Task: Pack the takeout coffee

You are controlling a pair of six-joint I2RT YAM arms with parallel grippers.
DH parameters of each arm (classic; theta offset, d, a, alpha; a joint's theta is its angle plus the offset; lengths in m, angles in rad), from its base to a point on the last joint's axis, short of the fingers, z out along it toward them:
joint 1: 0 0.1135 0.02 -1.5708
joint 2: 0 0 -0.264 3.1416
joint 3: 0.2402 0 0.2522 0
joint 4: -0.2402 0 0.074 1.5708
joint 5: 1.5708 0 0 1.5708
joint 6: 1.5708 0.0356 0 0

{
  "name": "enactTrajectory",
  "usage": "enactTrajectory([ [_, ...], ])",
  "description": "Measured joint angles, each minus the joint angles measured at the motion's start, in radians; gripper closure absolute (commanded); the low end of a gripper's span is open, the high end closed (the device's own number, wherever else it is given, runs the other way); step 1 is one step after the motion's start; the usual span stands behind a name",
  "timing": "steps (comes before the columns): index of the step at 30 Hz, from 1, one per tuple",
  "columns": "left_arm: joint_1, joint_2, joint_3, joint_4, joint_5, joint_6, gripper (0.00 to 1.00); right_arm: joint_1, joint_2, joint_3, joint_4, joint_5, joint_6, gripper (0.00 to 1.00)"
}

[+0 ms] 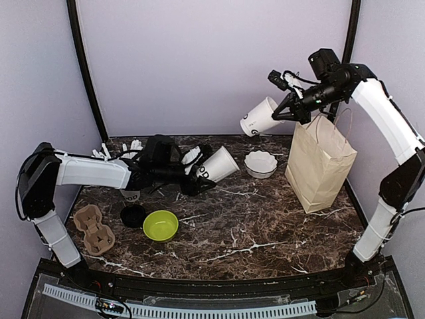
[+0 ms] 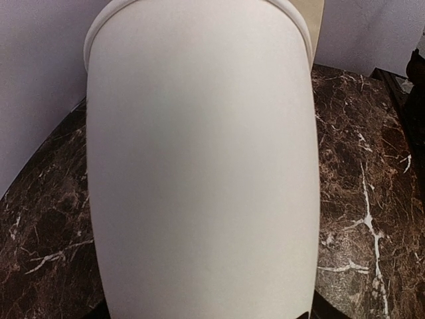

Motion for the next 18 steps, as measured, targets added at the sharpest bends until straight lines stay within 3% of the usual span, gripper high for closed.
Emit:
enactTrajectory([
  [10,0.081,-0.192,0.000,0.010,0.003,-0.077,0.33,0.160,0.027,-0.157,0.096,0.311,0.018,1.00],
  [18,0.087,-0.256,0.056,0.020,-0.002,-0.085,0.32,0.247,0.105,-0.308,0.094,0.471,-0.044,1.00],
])
